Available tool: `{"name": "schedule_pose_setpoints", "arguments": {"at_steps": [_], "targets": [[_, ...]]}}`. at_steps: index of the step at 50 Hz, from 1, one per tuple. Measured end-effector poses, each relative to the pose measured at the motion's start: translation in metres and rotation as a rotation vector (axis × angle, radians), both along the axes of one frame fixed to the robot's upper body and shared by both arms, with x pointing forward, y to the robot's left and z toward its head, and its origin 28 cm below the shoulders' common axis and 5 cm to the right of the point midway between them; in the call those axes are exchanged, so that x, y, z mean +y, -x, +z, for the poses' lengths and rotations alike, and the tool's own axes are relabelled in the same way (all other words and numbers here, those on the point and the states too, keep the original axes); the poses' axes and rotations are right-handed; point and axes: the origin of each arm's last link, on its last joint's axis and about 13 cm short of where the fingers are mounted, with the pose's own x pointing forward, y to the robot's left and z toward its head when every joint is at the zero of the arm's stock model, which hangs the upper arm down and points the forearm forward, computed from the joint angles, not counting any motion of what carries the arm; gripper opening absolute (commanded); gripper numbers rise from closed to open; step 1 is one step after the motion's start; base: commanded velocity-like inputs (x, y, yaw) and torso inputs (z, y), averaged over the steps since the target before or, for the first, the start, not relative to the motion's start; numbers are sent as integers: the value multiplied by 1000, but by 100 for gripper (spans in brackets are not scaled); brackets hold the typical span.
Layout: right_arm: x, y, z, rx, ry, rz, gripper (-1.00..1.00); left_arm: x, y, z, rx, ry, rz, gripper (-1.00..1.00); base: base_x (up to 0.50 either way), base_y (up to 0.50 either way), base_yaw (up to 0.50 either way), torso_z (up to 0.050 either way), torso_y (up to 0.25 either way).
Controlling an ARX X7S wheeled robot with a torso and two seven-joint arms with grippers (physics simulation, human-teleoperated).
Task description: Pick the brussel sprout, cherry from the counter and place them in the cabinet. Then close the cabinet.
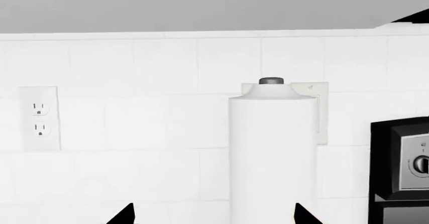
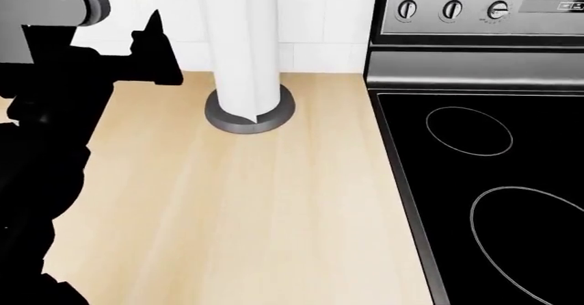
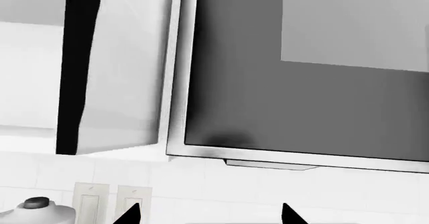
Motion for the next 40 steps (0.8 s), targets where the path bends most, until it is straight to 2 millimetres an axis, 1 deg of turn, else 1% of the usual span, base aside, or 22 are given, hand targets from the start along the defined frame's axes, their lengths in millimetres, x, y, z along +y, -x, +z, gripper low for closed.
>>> {"name": "schedule_pose_setpoints", "arguments": {"at_steps": [10,25,40], "targets": [[8,3,22,-24,29,15,100,3,6,11,-27,2,11,100,0,0,0,0,0],[12,7,32,10,116,-19,100,6,8,32,-70,-10,23,100,8,3,7,3,0],[7,10,41,51,144,-30,100,7,9,36,-83,-13,28,100,9,3,8,4,0]]}}
